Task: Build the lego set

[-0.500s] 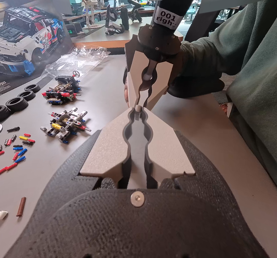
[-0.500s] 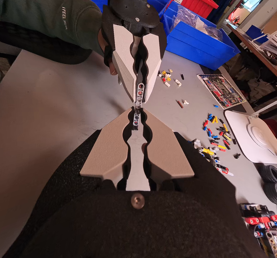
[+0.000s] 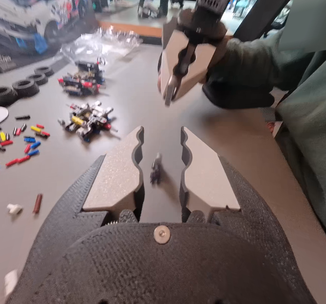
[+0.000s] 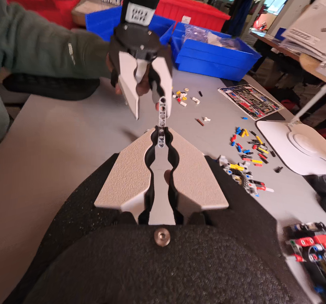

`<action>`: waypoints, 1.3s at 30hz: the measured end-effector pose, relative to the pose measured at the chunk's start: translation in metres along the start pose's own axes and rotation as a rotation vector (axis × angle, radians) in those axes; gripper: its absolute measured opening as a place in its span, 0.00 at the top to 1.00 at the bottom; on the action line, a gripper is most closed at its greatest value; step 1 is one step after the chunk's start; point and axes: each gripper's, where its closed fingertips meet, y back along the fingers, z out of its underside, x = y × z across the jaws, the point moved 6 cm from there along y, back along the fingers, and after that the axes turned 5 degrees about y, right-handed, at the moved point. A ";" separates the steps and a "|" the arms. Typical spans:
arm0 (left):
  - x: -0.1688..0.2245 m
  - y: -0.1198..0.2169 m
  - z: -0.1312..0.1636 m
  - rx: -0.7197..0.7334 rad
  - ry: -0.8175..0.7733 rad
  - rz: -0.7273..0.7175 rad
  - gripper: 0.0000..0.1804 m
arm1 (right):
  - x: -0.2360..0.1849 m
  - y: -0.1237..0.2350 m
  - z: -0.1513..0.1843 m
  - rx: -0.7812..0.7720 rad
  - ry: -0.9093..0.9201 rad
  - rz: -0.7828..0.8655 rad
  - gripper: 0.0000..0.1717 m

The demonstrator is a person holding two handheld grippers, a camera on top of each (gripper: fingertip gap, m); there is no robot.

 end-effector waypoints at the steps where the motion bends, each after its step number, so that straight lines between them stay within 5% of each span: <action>1: -0.005 0.000 0.009 -0.068 -0.006 -0.022 0.77 | 0.006 0.005 0.000 0.025 -0.032 0.016 0.97; 7: -0.007 -0.017 0.044 -0.313 -0.087 -0.054 0.82 | 0.025 0.016 0.008 0.097 -0.152 0.057 0.97; 18: -0.002 -0.030 0.051 -0.377 -0.214 -0.093 0.94 | 0.022 0.020 0.007 0.111 -0.130 0.031 0.97; 25: 0.031 -0.007 -0.010 0.127 0.291 0.474 0.97 | -0.006 0.030 -0.022 0.298 -0.025 -0.154 0.97; 31: 0.041 -0.019 -0.022 0.210 0.612 0.688 0.97 | -0.023 0.024 -0.019 0.335 -0.106 -0.356 0.97; 39: 0.048 -0.032 -0.017 0.174 0.820 0.777 0.97 | -0.022 0.028 -0.013 0.401 -0.220 -0.510 0.97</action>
